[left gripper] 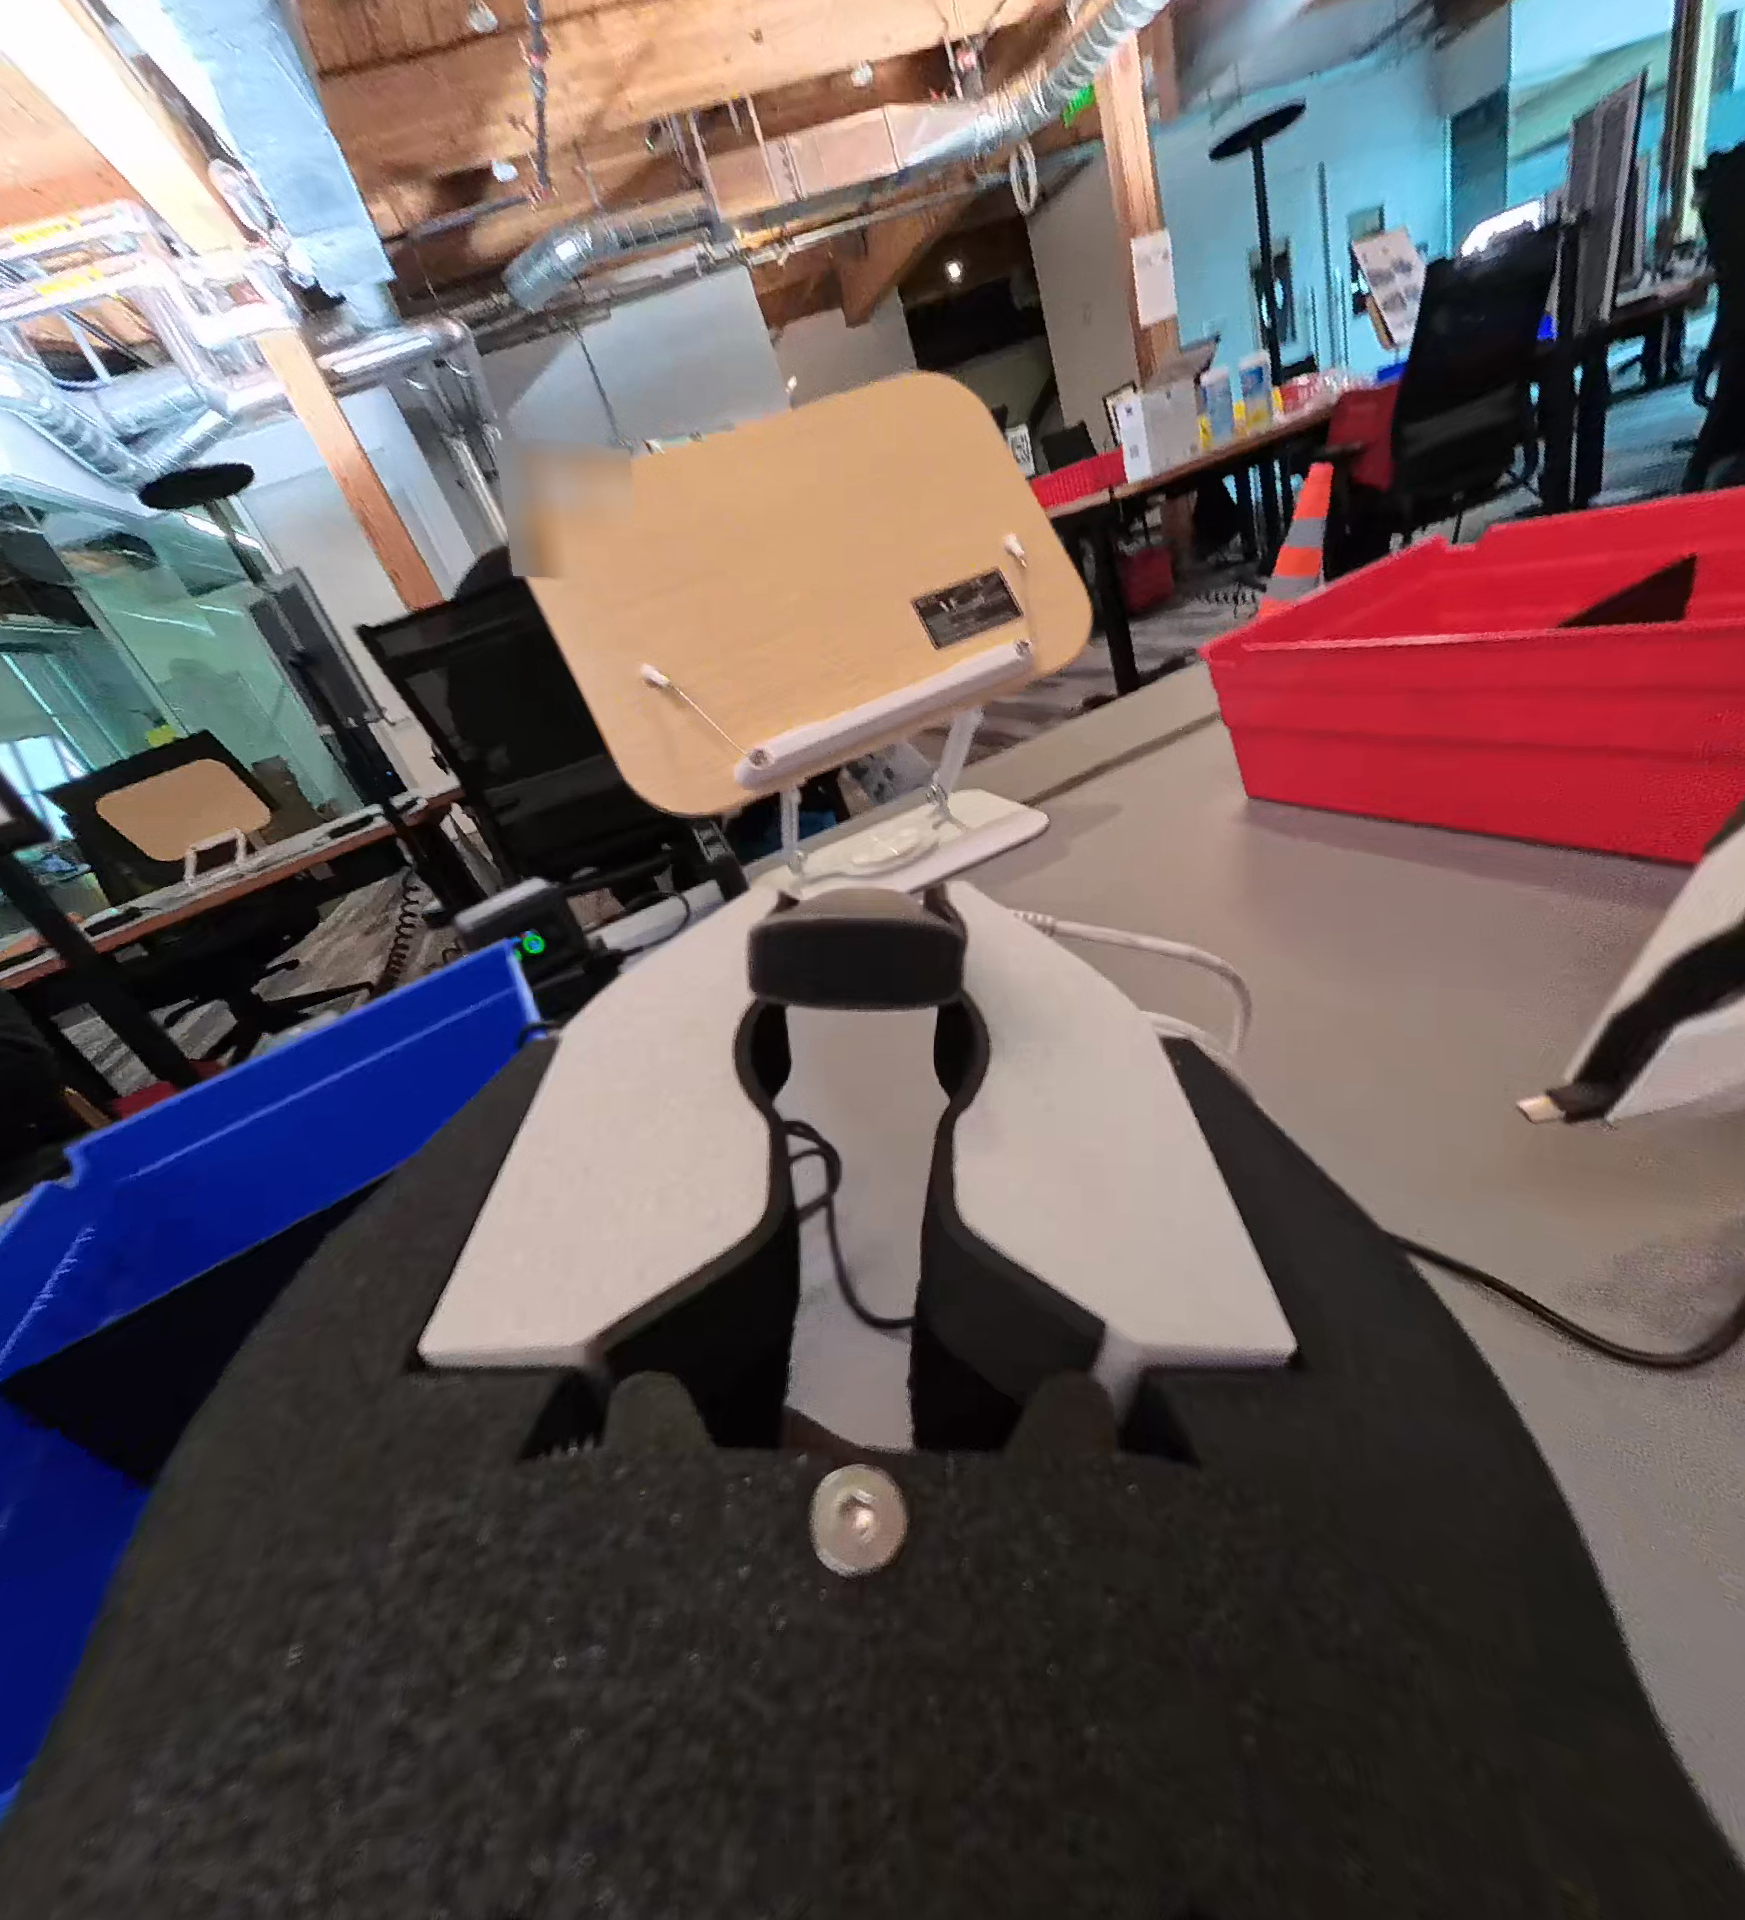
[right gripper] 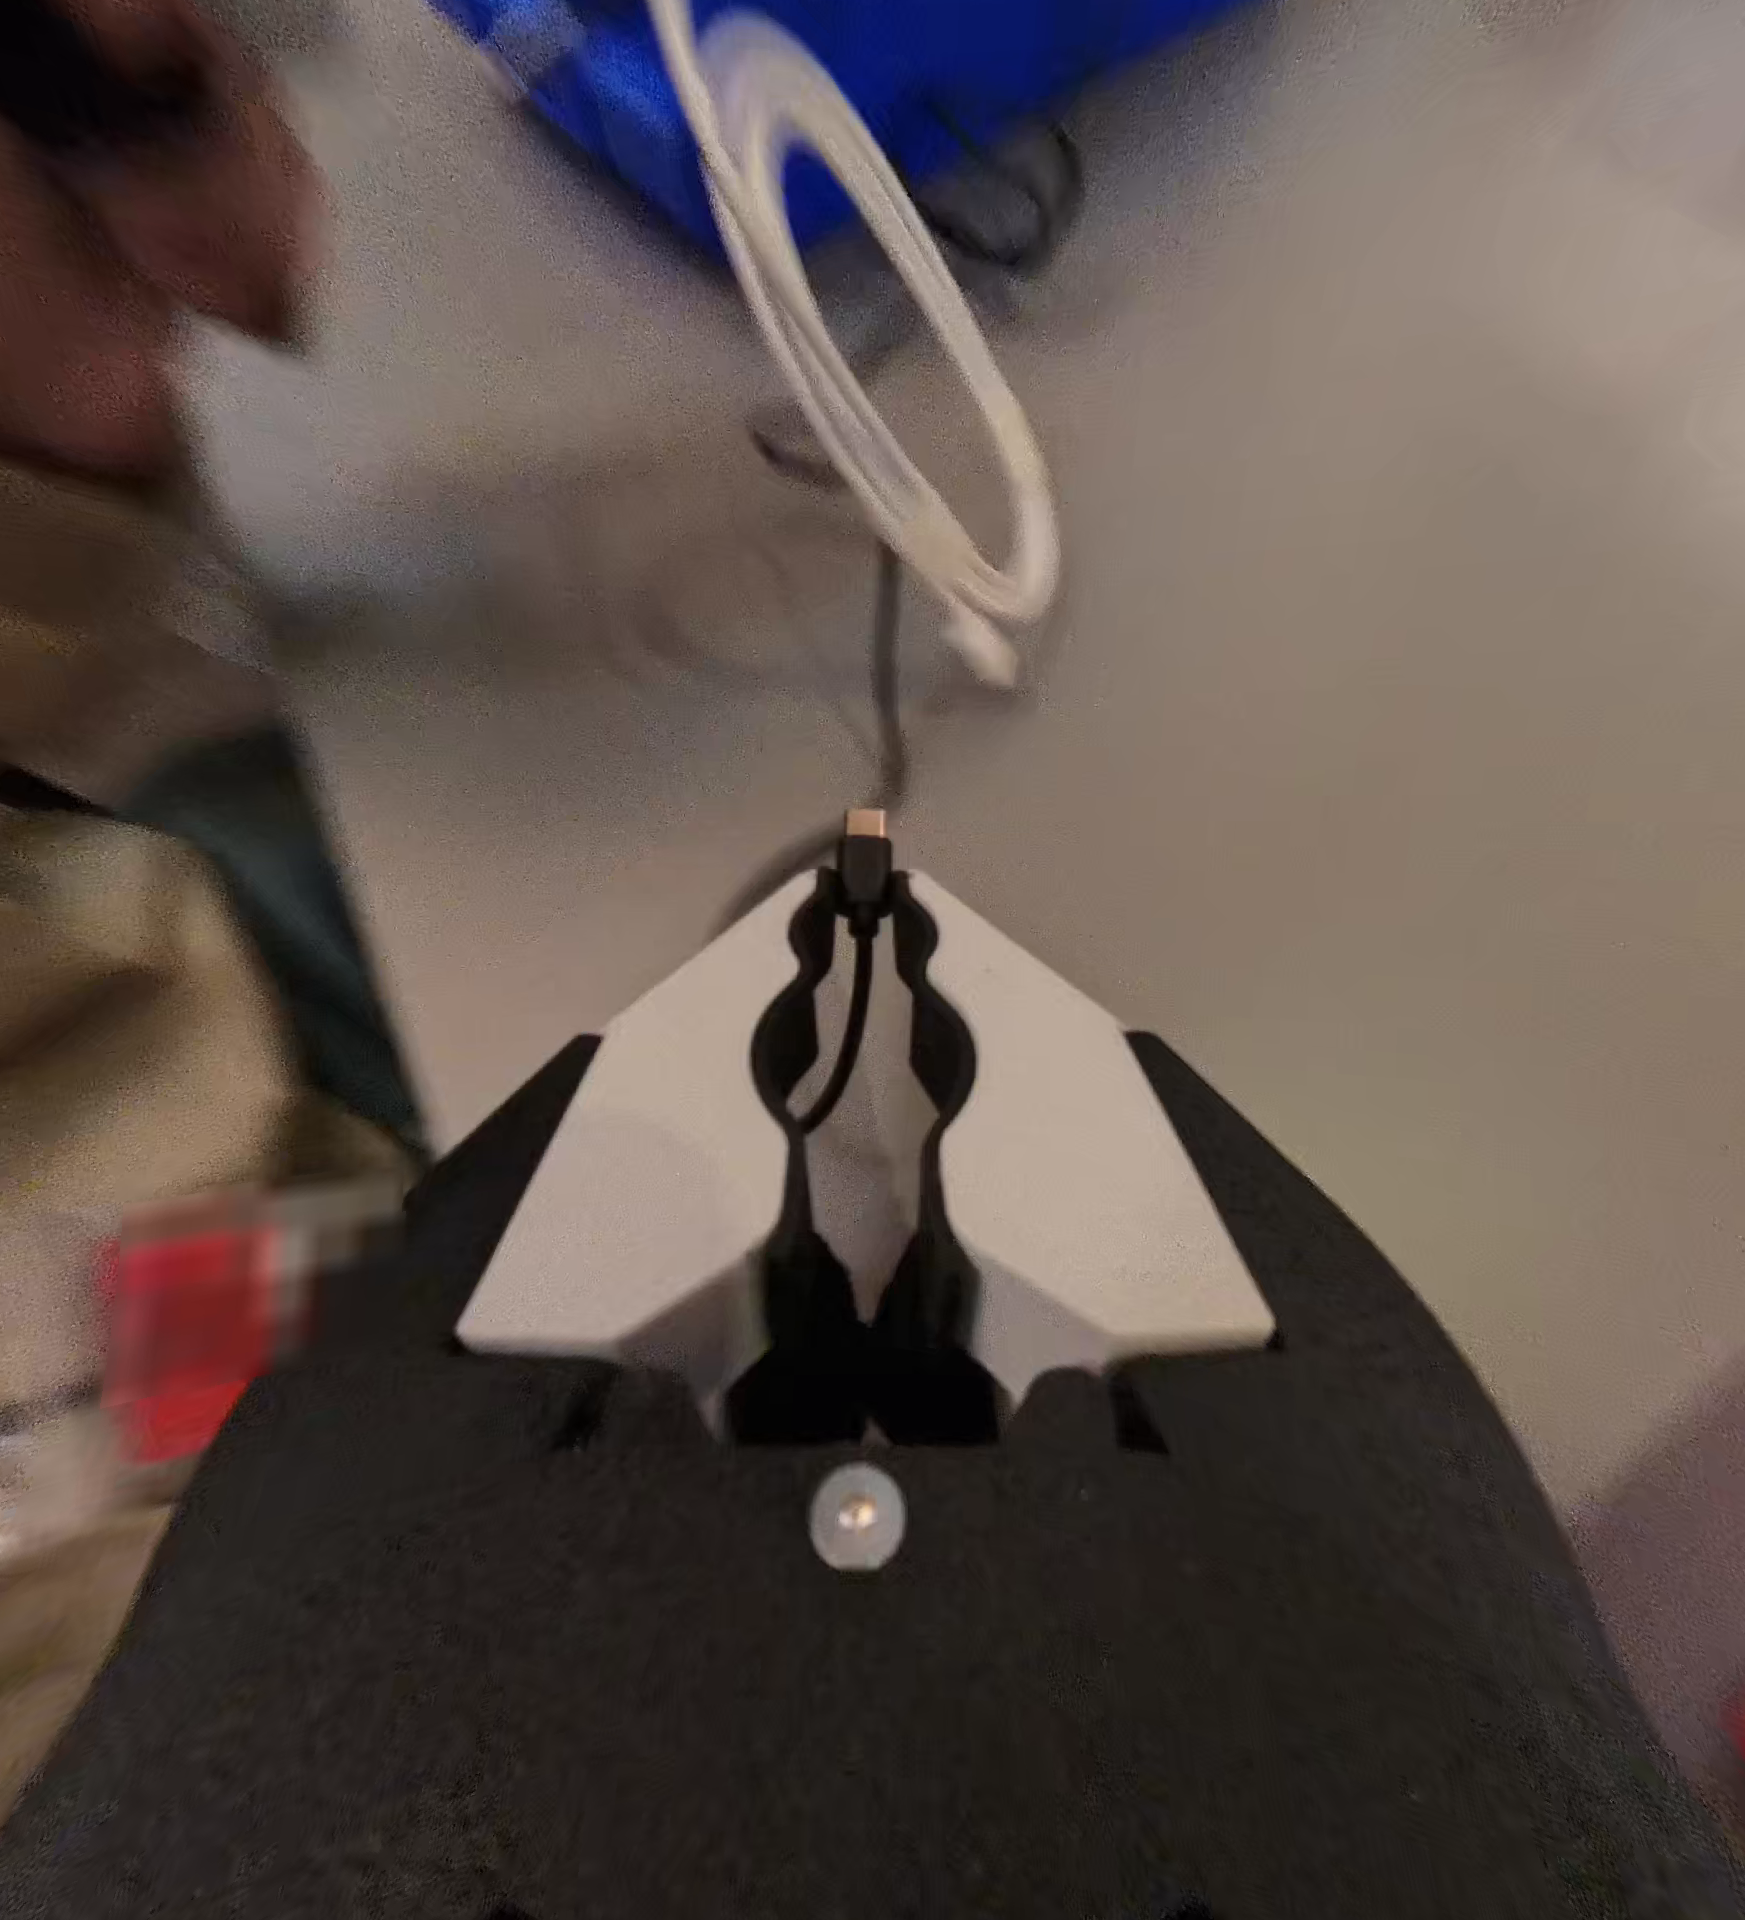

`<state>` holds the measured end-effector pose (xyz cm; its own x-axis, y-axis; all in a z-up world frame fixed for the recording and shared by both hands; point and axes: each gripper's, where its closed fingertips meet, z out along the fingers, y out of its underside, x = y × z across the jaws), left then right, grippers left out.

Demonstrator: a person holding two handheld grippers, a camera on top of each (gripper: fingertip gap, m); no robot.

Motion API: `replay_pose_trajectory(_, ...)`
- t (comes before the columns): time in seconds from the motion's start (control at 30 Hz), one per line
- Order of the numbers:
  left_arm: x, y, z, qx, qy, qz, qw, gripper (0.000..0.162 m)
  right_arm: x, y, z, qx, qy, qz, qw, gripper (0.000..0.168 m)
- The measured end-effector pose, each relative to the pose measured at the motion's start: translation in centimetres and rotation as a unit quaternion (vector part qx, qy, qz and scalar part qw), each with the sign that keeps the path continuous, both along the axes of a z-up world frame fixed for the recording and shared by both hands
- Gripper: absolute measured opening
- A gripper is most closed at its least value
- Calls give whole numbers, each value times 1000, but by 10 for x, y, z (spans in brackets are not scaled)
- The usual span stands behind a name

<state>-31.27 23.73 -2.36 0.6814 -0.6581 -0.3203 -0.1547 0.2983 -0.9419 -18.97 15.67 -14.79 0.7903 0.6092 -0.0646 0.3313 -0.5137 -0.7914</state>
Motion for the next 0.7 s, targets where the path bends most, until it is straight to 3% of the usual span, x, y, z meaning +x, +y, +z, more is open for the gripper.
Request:
replay_pose_trajectory(0.07,-11,3,12,14,-18,8,1000,24,33,10,-10,21,-94,-45,994,9)
replay_pose_trajectory(0.17,-34,4,26,20,-41,28,999,24,93,19,0,43,-212,-148,965,9)
replay_pose_trajectory(0.33,-42,9,18,-18,-49,21,998,24,113,18,14,60,-243,-211,945,9)
replay_pose_trajectory(0.47,-17,8,-25,-106,3,-32,994,24,107,23,-11,24,-210,-210,955,9)
replay_pose_trajectory(0.6,5,1,-61,-204,34,-77,975,24,91,30,-14,9,-115,-205,972,9)
replay_pose_trajectory(0.7,14,-3,-89,-251,80,-91,960,24,95,33,-12,20,-98,-206,973,9)
